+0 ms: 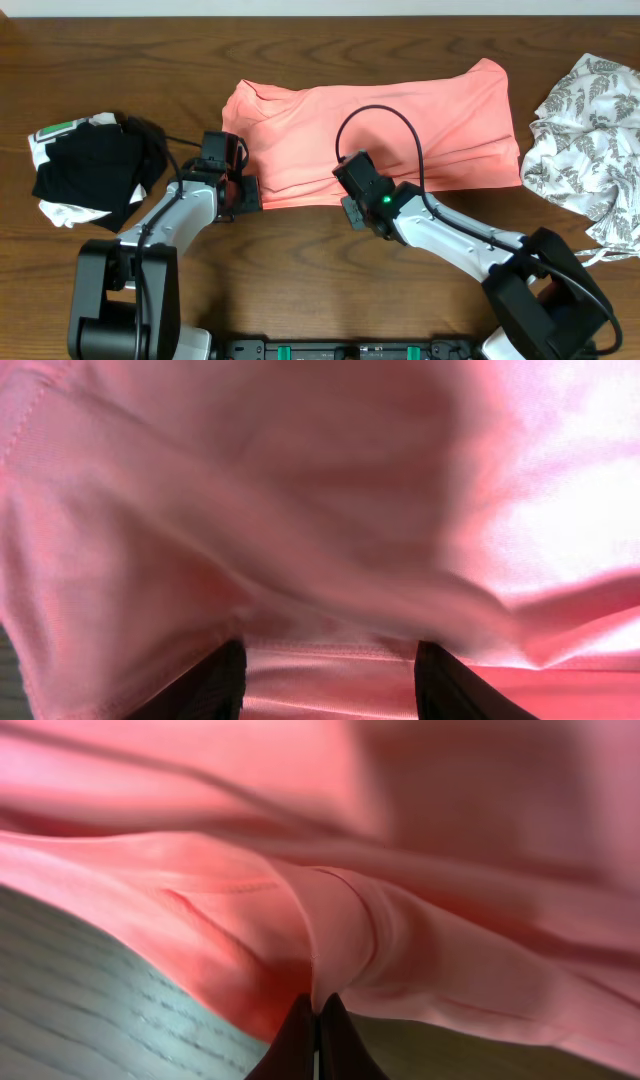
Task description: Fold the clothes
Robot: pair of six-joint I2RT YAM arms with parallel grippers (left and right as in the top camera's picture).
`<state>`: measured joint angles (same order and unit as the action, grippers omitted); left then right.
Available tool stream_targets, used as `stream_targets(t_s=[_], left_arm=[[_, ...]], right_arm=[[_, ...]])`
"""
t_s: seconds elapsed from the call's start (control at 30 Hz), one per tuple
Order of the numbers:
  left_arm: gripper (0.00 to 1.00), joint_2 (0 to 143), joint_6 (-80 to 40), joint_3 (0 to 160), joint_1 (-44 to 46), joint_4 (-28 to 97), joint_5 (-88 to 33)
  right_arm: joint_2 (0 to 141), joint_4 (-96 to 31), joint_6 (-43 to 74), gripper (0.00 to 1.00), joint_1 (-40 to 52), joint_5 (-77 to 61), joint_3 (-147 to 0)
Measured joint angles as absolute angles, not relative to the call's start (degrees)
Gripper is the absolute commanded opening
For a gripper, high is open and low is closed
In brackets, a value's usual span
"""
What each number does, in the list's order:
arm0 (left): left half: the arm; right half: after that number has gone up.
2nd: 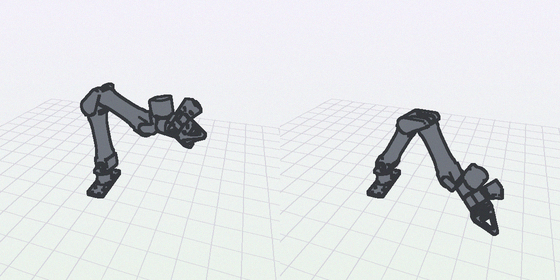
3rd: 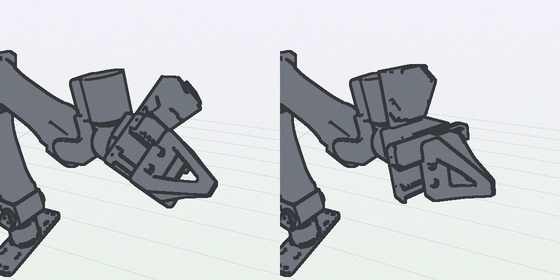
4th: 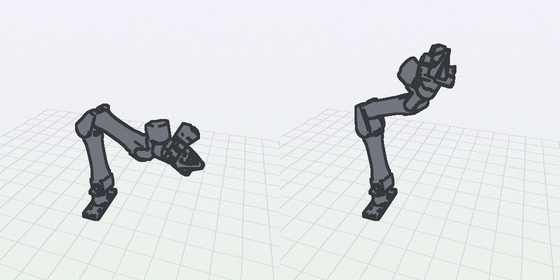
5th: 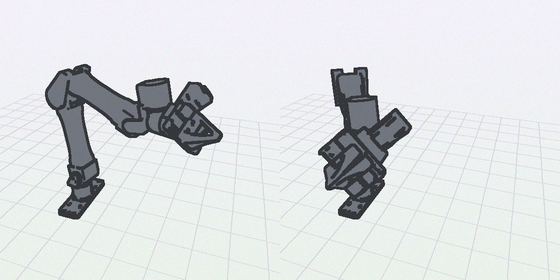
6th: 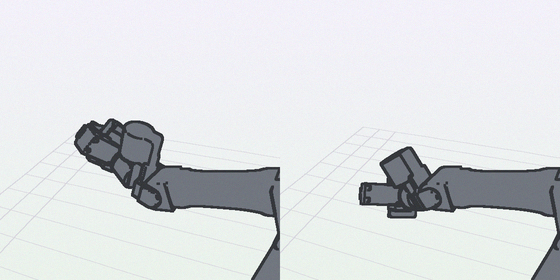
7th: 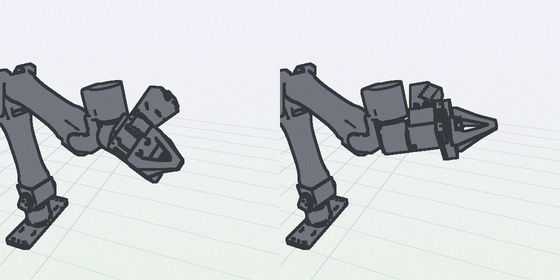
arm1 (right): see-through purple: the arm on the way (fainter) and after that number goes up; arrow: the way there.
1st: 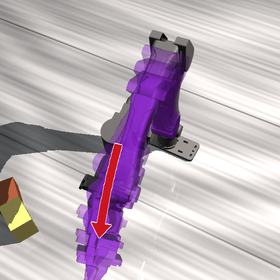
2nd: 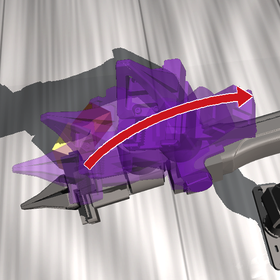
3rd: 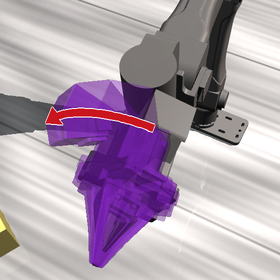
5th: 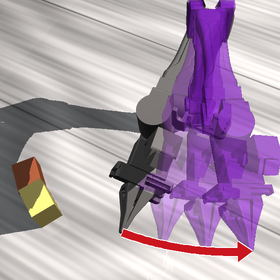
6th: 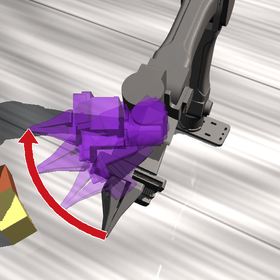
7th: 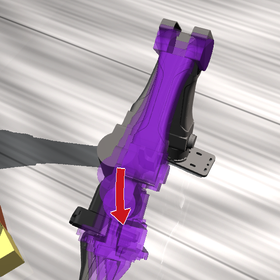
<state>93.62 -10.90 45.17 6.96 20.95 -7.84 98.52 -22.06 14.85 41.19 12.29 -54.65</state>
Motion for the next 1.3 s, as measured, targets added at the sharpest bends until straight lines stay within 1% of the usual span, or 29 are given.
stream_targets(t_s=[0.23, 0.57, 0.67, 1.0, 1.17, 1.3], left_arm=[[0.56, 89.7, -10.9, 41.8, 6.7, 22.5, -6.3], [0.57, 86.1, -11.0, 40.7, 6.5, 23.1, -5.8], [0.57, 86.1, -10.9, 40.7, 6.5, 23.1, -5.8], [0.57, 86.1, -11.0, 40.7, 6.5, 23.1, -5.7], [0.57, 86.1, -11.1, 40.7, 6.5, 23.1, -5.7], [0.57, 86.1, -11.1, 40.7, 6.5, 23.2, -5.8]], right_arm=[[97.9, -19.1, 14.0, 0.01, 40.6, 13.5, -58.0], [97.8, -15.0, 14.0, 0.01, 35.8, 13.5, -58.1], [97.8, -14.3, 14.0, 0.06, 35.4, 13.3, -58.1], [98.1, -11.9, 13.6, 0.07, 35.4, 11.6, -58.1], [99.5, -11.2, 13.4, 0.15, 35.4, 11.1, -58.1], [100.9, -10.6, 13.2, 0.27, 35.4, 10.9, -58.1]])
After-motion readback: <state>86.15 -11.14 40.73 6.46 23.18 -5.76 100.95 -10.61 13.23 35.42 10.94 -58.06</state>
